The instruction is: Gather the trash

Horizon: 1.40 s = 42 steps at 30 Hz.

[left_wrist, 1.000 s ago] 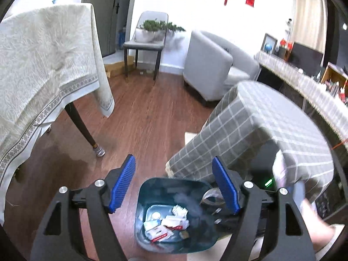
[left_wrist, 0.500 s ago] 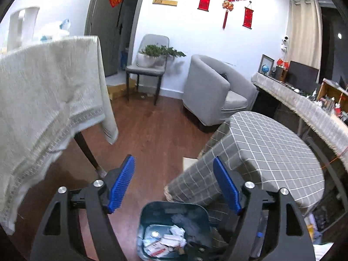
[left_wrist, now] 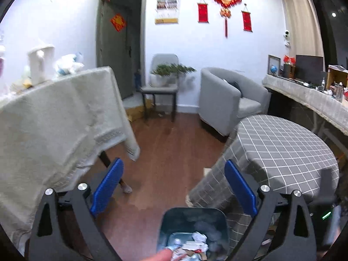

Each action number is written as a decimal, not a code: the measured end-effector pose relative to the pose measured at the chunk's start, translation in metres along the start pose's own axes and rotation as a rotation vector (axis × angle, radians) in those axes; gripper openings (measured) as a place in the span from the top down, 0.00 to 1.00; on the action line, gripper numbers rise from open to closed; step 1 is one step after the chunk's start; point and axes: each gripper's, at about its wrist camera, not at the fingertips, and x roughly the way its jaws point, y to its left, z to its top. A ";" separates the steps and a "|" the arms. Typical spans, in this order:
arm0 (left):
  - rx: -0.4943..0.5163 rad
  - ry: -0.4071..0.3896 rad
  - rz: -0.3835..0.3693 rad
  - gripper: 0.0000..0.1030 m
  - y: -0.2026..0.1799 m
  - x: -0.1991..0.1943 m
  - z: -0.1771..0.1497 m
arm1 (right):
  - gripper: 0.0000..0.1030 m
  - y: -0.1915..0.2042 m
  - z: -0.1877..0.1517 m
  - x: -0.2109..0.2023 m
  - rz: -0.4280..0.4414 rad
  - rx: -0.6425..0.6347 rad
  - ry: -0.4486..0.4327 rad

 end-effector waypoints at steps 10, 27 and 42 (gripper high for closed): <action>0.018 0.033 0.043 0.03 -0.026 -0.019 -0.019 | 0.04 -0.083 0.012 -0.110 -0.231 0.089 -0.230; 0.109 0.061 0.006 0.03 -0.086 -0.015 -0.053 | 0.03 -0.160 -0.058 -0.179 -0.338 0.242 -0.279; 0.024 0.115 0.033 0.03 -0.069 -0.013 -0.060 | 0.03 -0.155 -0.063 -0.189 -0.258 0.230 -0.322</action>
